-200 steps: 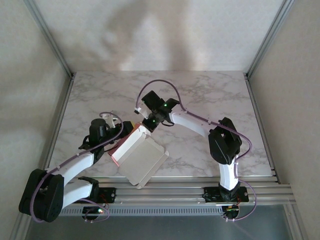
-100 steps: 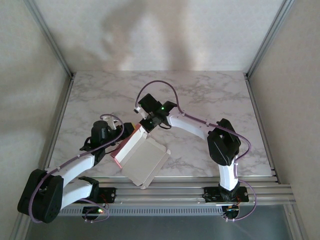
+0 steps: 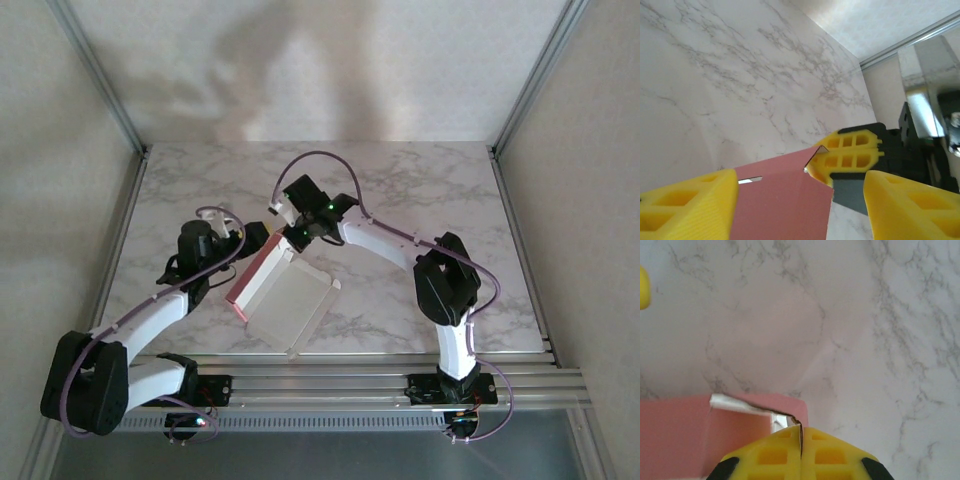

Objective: Fold the paper box

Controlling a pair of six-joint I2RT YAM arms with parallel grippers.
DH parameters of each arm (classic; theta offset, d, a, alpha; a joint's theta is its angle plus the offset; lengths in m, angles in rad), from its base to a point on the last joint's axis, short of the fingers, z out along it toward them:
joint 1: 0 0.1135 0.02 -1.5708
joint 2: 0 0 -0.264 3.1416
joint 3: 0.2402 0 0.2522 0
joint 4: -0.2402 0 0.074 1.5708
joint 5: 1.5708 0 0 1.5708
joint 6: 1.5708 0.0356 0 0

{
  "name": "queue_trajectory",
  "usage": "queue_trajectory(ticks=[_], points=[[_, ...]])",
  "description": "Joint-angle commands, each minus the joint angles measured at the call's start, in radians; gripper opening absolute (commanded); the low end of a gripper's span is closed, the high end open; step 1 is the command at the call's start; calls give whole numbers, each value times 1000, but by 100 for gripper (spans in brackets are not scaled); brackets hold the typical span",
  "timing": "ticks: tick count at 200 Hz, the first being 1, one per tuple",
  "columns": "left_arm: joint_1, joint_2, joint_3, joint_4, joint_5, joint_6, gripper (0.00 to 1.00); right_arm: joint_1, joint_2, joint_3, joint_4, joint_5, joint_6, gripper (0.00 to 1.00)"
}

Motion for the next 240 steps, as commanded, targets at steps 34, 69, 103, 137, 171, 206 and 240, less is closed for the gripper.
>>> queue_trajectory(ticks=[34,69,103,137,171,206,240], points=[[12,63,30,-83,49,83,69,-53,99,155,-36,-106,-78,0],[13,77,21,-97,27,100,70,-59,137,196,-59,-119,-80,0],[24,72,2,-66,4,85,70,-61,150,189,-65,-133,-68,0],[46,58,-14,-27,8,53,71,-60,151,159,-62,-140,-56,0],[59,57,-22,-26,-6,17,71,-60,143,132,-47,-141,-46,0],[59,53,-40,-27,-21,8,69,-61,143,125,-44,-141,-43,0],[59,79,-47,-27,-23,15,65,-61,143,123,-47,-142,-38,0]])
